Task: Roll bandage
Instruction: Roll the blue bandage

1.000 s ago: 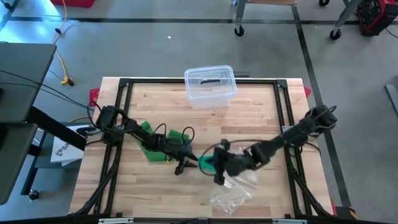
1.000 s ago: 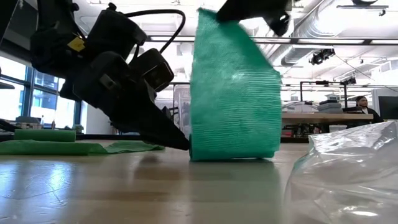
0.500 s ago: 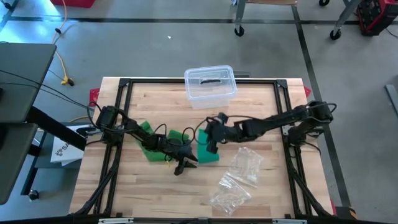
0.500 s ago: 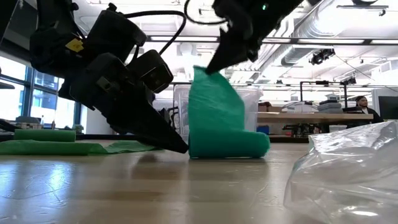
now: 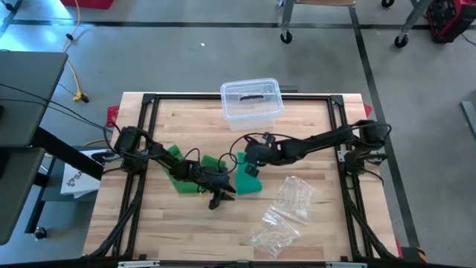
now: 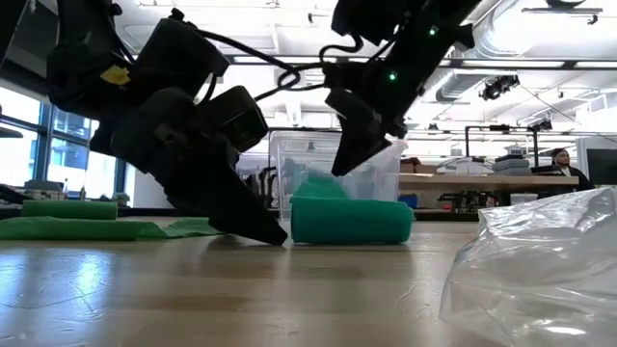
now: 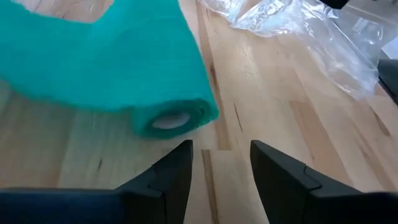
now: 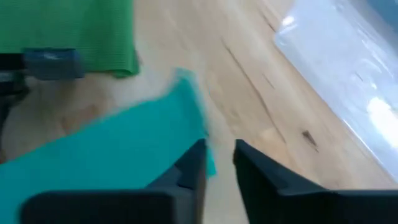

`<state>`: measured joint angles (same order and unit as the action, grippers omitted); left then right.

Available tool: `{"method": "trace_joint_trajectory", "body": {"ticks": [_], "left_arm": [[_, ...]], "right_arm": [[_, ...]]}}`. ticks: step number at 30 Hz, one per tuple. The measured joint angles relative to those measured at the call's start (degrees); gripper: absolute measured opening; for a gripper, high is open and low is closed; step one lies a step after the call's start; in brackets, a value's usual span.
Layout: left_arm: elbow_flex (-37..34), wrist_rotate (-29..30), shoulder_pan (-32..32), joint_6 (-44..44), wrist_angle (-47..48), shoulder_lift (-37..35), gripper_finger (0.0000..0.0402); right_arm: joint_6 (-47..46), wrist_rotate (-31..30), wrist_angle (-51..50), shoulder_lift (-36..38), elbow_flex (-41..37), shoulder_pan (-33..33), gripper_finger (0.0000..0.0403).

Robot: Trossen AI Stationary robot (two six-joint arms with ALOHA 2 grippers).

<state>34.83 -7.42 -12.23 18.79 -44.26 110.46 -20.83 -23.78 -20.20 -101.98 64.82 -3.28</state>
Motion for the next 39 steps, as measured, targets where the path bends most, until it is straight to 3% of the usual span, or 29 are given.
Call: {"method": "trace_joint_trajectory", "body": {"ticks": [7,12,17,22,25,30,39], "left_arm": [[0.04,1.15,-0.75,4.15,0.54,-0.16,0.0159],[-0.03,1.26,-1.46,1.12,0.88,-0.05,0.0159],[-0.09,4.13,-3.14,-2.68,0.32,0.06,0.0158],[-0.20,8.08,-4.38,-6.08,-1.69,0.26,0.0158],[0.36,9.17,-4.38,-6.51,-2.45,0.28,0.0158],[1.25,11.00,-3.58,-9.22,-2.74,0.28,0.0158],[1.66,12.36,-1.47,-7.91,-2.68,0.39,0.0170]], "right_arm": [[-4.40,-0.28,-11.87,5.64,0.00,-1.41,0.0165],[-4.45,1.29,-21.05,6.74,-0.04,-9.83,0.0173],[-7.85,2.56,-21.20,6.32,-0.34,-17.59,0.0166],[-8.80,5.91,-11.52,6.30,-9.16,-19.21,0.0150],[-10.07,10.59,3.21,6.28,-17.10,-17.62,0.0138],[-12.20,11.13,24.31,5.97,-25.24,-15.35,0.0129],[-11.73,12.42,31.84,2.16,-25.16,-14.40,0.0129]]}}
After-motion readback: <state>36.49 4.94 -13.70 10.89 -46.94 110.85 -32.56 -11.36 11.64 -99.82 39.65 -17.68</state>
